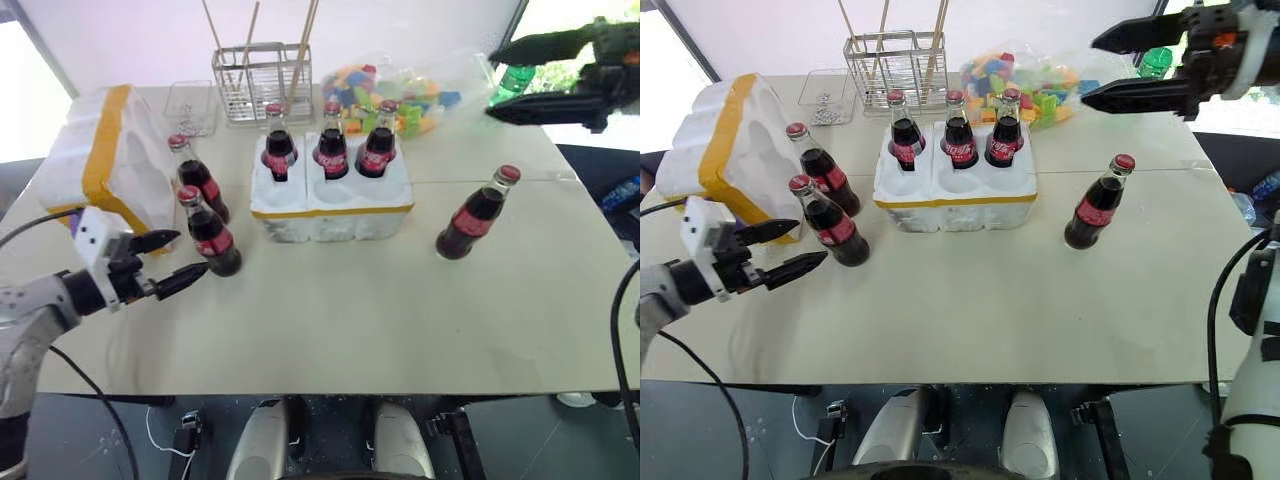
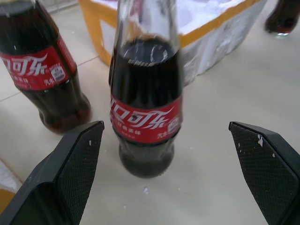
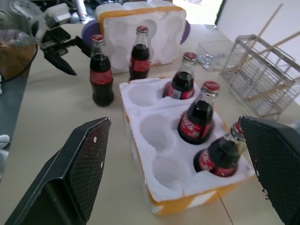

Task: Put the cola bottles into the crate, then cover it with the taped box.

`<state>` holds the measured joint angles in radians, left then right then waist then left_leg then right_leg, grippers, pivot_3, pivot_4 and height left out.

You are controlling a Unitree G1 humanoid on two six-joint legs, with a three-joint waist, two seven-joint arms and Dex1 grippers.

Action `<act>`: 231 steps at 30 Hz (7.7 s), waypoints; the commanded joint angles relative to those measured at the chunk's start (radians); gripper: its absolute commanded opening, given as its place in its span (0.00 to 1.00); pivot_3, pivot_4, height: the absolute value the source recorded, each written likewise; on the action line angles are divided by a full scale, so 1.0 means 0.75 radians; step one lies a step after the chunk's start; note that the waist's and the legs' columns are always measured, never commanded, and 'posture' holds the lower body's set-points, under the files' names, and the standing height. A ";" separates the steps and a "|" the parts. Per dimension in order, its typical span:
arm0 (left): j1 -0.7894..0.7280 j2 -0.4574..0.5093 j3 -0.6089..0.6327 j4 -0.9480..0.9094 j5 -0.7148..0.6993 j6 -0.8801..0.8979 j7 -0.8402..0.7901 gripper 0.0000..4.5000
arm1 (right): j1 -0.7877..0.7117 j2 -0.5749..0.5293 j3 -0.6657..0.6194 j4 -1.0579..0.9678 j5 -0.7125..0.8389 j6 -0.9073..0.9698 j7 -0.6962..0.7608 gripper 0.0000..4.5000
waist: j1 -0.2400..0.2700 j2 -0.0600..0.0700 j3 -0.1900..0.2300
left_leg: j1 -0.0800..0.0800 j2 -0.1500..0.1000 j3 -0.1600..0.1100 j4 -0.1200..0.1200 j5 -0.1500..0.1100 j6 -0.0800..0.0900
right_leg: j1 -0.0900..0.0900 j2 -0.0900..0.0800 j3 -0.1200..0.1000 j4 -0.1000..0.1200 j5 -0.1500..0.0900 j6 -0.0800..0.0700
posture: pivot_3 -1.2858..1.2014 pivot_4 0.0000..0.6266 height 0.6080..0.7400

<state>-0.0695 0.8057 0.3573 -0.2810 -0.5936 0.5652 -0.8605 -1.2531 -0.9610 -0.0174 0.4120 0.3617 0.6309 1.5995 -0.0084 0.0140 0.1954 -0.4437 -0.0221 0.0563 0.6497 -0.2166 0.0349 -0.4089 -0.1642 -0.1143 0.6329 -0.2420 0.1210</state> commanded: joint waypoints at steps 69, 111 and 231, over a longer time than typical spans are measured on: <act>-1.442 -0.775 -0.762 1.297 0.601 -0.250 -0.074 0.64 | 0.258 0.055 0.007 -0.265 0.110 -0.028 -0.275 1.00 | 0.028 -0.016 0.009 | -0.022 0.002 -0.002 0.023 0.002 0.002 | -0.006 0.008 0.001 -0.002 0.008 0.006 | 0.52 0.24 0.97; -0.606 -0.438 -0.019 -0.223 0.411 0.686 0.844 0.99 | 0.222 0.139 0.042 -0.212 0.063 -0.103 -0.244 1.00 | 0.030 -0.016 0.009 | -0.019 0.004 -0.008 0.024 0.003 0.002 | -0.002 0.013 0.005 -0.004 0.015 0.005 | 0.52 0.24 0.97; -0.989 -0.168 -0.553 0.122 -0.120 0.315 -0.415 0.99 | 1.693 0.590 -0.953 -1.382 0.449 0.366 -1.391 1.00 | 0.029 -0.024 0.011 | -0.015 0.008 -0.007 0.023 -0.001 0.008 | 0.001 0.016 0.008 -0.005 0.016 0.004 | 0.52 0.24 0.97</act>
<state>-0.8147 0.6785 -0.0655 -0.1605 -0.6796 0.8150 -1.1780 0.0057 -0.5298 -0.7471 -0.6244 0.7383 0.9776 0.5866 0.0137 -0.0039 0.2033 -0.4550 -0.0160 0.0506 0.6667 -0.2172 0.0412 -0.4085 -0.1521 -0.1086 0.6289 -0.2303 0.1241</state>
